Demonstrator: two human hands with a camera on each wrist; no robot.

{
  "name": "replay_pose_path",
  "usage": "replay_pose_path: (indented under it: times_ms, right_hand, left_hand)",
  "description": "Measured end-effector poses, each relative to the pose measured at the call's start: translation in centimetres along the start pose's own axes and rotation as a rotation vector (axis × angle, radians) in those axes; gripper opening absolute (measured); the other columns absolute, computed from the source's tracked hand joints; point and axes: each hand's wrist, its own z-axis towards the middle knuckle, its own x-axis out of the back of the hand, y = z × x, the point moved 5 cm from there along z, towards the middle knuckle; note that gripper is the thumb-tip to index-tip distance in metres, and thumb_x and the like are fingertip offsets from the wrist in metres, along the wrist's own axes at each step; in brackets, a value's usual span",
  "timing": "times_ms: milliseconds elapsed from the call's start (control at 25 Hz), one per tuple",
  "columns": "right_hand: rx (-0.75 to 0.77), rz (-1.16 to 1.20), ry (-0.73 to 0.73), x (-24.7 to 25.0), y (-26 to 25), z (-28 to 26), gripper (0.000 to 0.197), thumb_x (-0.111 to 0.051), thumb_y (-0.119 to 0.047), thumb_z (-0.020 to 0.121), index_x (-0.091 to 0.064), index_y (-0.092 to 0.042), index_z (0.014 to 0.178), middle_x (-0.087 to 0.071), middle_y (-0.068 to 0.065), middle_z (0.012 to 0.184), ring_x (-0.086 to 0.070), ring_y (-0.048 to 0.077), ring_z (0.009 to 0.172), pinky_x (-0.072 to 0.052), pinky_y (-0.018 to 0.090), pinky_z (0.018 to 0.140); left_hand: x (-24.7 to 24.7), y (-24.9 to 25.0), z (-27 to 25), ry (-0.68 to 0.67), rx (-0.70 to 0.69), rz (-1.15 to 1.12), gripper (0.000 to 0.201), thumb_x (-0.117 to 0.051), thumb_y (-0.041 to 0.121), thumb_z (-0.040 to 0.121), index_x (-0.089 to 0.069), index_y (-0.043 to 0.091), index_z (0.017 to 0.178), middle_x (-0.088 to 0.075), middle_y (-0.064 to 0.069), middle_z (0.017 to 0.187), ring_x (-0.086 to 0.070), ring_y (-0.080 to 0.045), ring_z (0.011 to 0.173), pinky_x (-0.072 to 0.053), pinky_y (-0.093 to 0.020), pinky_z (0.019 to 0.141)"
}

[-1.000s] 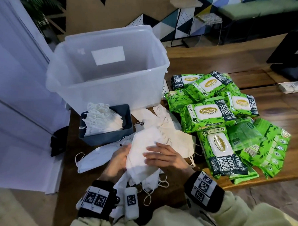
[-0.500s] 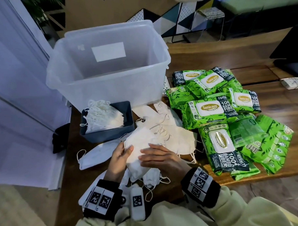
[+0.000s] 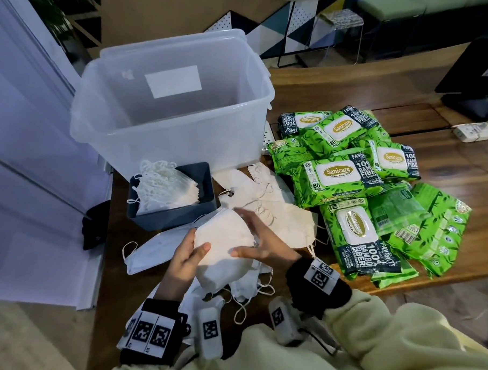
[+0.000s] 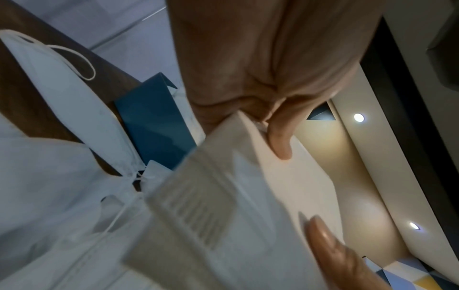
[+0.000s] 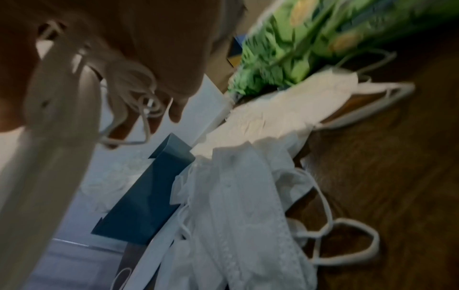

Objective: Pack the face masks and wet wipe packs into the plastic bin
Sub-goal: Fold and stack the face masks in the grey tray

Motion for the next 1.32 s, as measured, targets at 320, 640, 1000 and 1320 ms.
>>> replay_pose_path:
  times_ms: [320,640,1000,1320]
  right_hand:
    - [-0.17,0.09,0.084,-1.6,2.2,0.5,0.035,-0.075,-0.015,0.077,-0.06,-0.008,0.108,-0.06,0.0,0.103,-0.053,0.008,0.095,-0.043,0.018,0.083]
    - [-0.29,0.393,0.227,0.9,5.5,-0.4,0.017,-0.064,0.006,0.081,-0.061,-0.008,0.071,-0.061,-0.003,0.06,-0.058,0.006,0.059,-0.043,0.016,0.066]
    - [-0.573,-0.307,0.642,7.4,8.8,1.3,0.039,-0.061,-0.02,0.089,-0.049,0.002,0.118,-0.053,0.021,0.121,-0.054,0.034,0.11,-0.042,0.036,0.089]
    - [-0.55,-0.108,0.672,9.0,8.0,2.9,0.032,-0.071,-0.027,0.081,-0.063,-0.001,0.098,-0.065,0.018,0.102,-0.059,0.028,0.096,-0.043,0.032,0.083]
  left_hand:
    - [1.5,-1.0,-0.9,0.234,0.077,-0.083,0.019,-0.058,0.028,0.09,-0.06,0.012,0.1,-0.064,-0.01,0.102,-0.059,-0.028,0.1,-0.051,-0.035,0.086]
    - [3.3,-3.0,-1.2,0.329,0.27,-0.046,0.027,-0.067,0.024,0.079,-0.061,0.003,0.095,-0.064,-0.018,0.092,-0.058,-0.029,0.088,-0.046,-0.053,0.09]
    - [4.8,-3.1,-0.8,0.426,0.291,-0.139,0.02,-0.056,0.012,0.092,-0.06,0.003,0.109,-0.065,-0.017,0.106,-0.06,-0.03,0.095,-0.047,-0.043,0.09]
    - [5.1,-3.3,-0.8,0.446,0.344,-0.172,0.01,-0.053,0.012,0.094,-0.062,0.009,0.098,-0.066,-0.009,0.094,-0.062,-0.023,0.083,-0.05,-0.034,0.075]
